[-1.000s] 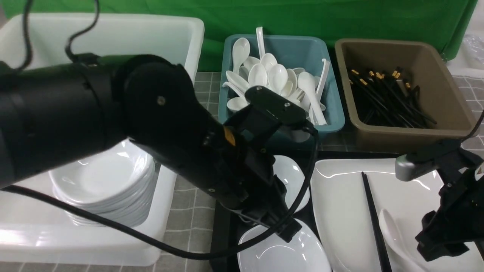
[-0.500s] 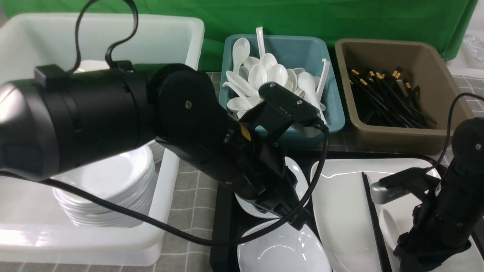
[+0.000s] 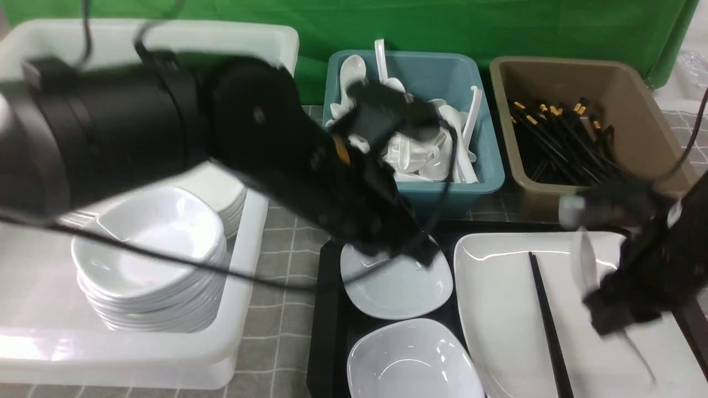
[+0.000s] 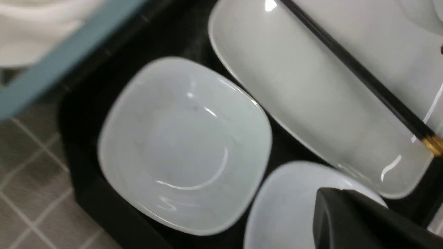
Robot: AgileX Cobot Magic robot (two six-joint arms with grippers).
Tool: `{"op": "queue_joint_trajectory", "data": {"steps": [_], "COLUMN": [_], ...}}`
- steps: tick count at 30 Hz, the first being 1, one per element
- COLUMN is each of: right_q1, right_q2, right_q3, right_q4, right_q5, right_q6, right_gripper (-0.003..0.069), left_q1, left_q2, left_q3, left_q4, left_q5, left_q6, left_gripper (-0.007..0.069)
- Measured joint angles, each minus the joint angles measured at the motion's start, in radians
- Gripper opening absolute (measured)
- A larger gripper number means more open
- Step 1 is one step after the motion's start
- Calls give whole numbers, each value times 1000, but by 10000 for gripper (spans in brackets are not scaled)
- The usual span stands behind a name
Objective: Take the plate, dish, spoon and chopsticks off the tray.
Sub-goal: Use the right arm to put the soup spoon into the small storage box in the middle, then use the right arm to grab a pair of chopsticks from the plate
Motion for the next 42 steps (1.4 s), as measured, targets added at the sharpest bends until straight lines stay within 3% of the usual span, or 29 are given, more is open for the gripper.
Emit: {"op": "queue_joint_trajectory", "data": {"steps": [6,12,17,24,27,29,31,32,35,39,42], "right_q1": [11,66,92,101,101,101,100,94,77,66,66], "right_q2": [63,328,534,704,681,646,586,525,387,201,83], "right_q3": [-337,-697,-910,-1074,-1096,-1116,-1104,-1077,-962,-677,-365], "right_q4": [187,210,215,203,165,91,1,-44,-78,-92,-94], "right_q5": [-47,-100,-106,-56,49,162,220,222,222,219,157], "right_q6": [-58,-31,31,167,175,177,188,208,237,269,317], "right_gripper": [146,146,165,450,479,421,283,158,62,51,129], "left_q1": [157,276,293,292,292,292,292,292,292,284,247], "left_q2": [0,0,0,0,0,0,0,0,0,0,-1], "left_q3": [-138,-170,-170,-171,-171,-172,-172,-172,-172,-165,-134], "left_q4": [-5,-61,-61,-65,-65,-68,-71,-75,-87,-93,-83], "left_q5": [-25,-23,29,92,103,118,142,159,218,306,322], "left_q6": [-10,-12,-12,-7,-6,-1,17,36,80,103,131], "left_gripper": [2,2,2,2,2,2,2,2,2,2,2]}}
